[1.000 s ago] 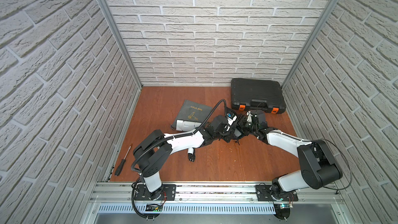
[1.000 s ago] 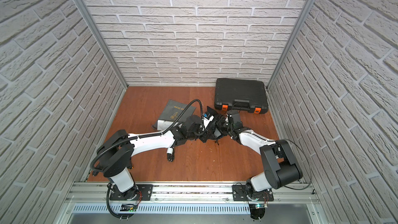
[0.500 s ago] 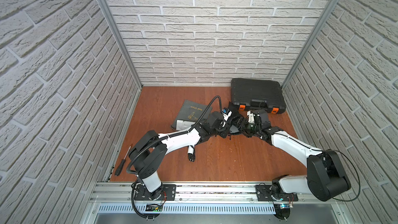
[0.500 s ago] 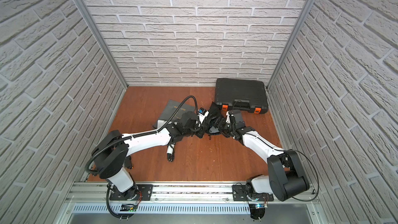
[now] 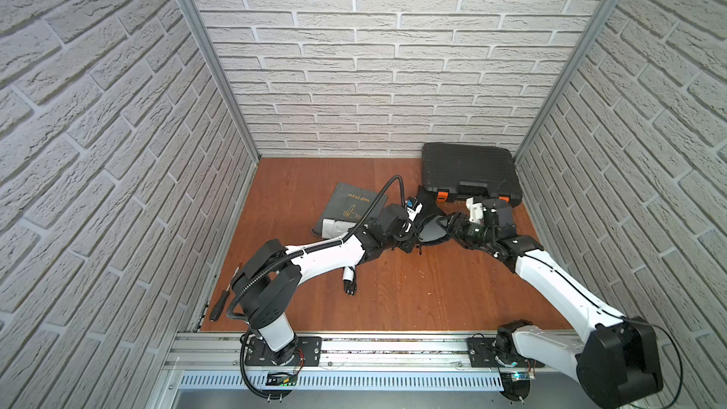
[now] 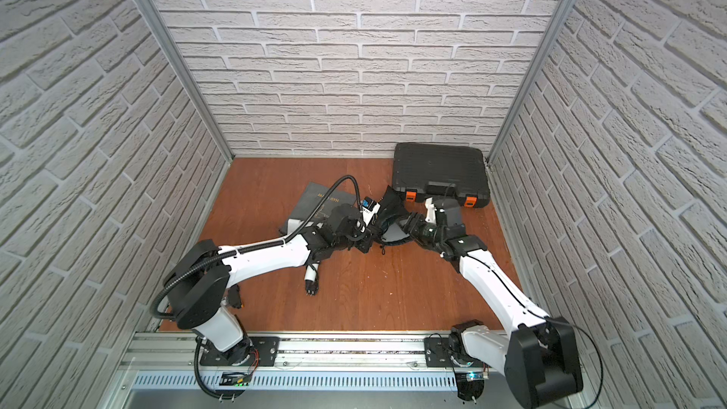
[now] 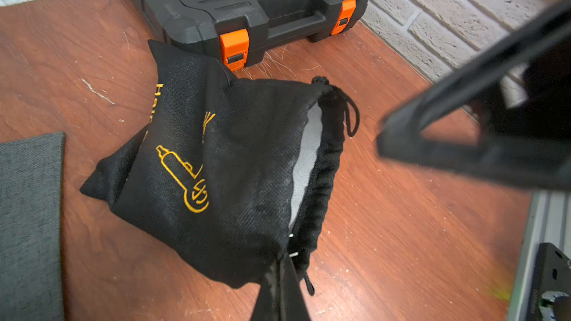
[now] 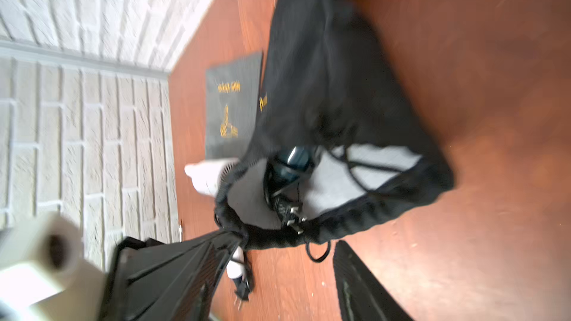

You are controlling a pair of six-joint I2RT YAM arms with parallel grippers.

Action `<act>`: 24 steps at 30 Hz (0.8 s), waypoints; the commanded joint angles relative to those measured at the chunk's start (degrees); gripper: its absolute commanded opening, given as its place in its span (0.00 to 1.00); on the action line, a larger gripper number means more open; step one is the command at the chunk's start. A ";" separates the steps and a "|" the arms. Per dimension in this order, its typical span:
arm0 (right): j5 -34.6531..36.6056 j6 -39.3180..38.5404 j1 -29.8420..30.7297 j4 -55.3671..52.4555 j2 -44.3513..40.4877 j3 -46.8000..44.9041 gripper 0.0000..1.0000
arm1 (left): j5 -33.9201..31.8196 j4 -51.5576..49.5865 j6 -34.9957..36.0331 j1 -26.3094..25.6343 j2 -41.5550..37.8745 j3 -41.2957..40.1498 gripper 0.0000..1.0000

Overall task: Pack away hair dryers
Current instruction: Place the hair dryer in the drawstring bag, then pull the drawstrings on both sides of the drawstring bag.

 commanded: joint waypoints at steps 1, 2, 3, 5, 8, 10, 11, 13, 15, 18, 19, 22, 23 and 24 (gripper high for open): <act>-0.54 -5.11 -6.08 -6.69 -3.90 1.27 0.65 | -0.35 0.93 1.47 -0.16 -1.73 -0.79 0.00; -0.84 -6.31 -7.68 -7.71 -4.16 1.44 0.65 | -0.14 0.89 1.77 -0.40 -1.53 -0.74 0.00; -0.79 -7.50 -8.84 -8.77 -4.04 1.81 0.65 | 0.00 0.89 2.07 -0.66 -1.53 -0.68 0.00; -1.78 -8.74 -10.71 -8.99 -2.76 1.54 0.66 | 0.51 0.82 2.99 -1.33 -1.09 -0.39 0.00; -3.91 -8.26 -11.46 -5.79 -0.09 0.31 0.64 | 0.38 -0.05 3.49 -2.25 -0.53 0.22 0.00; -5.24 -7.73 -11.38 -3.31 1.04 -0.79 0.62 | 0.32 -0.25 3.52 -2.58 -0.12 0.49 0.00; -5.42 -7.71 -11.18 -2.33 1.33 -1.56 0.60 | 0.28 -0.08 3.46 -2.69 -0.09 0.66 0.00; -5.35 -8.84 -10.44 -1.60 1.57 -2.42 0.56 | 0.46 -0.38 3.69 -2.88 0.26 1.24 0.00; -3.80 -10.47 -9.73 -2.94 2.36 -2.37 0.55 | 0.46 -0.51 3.84 -3.04 0.51 1.77 0.00; -2.74 -10.27 -9.67 -2.52 4.73 -2.48 0.56 | 0.52 -0.02 3.89 -3.06 0.41 1.92 0.00; -2.91 -9.53 -9.67 -1.38 5.87 -2.69 0.56 | 0.55 -0.07 3.90 -3.10 0.33 1.86 0.00; -4.19 -8.55 -8.95 2.21 9.20 -2.31 0.57 | 0.66 -0.45 4.13 -3.45 0.33 1.82 0.00; -3.99 -9.05 -8.53 1.80 10.33 -1.53 0.56 | 0.56 -0.78 4.18 -3.41 0.29 1.91 0.00; -3.93 -9.48 -8.28 1.57 11.12 -0.93 0.56 | 0.59 -0.95 4.18 -3.45 0.36 1.91 0.00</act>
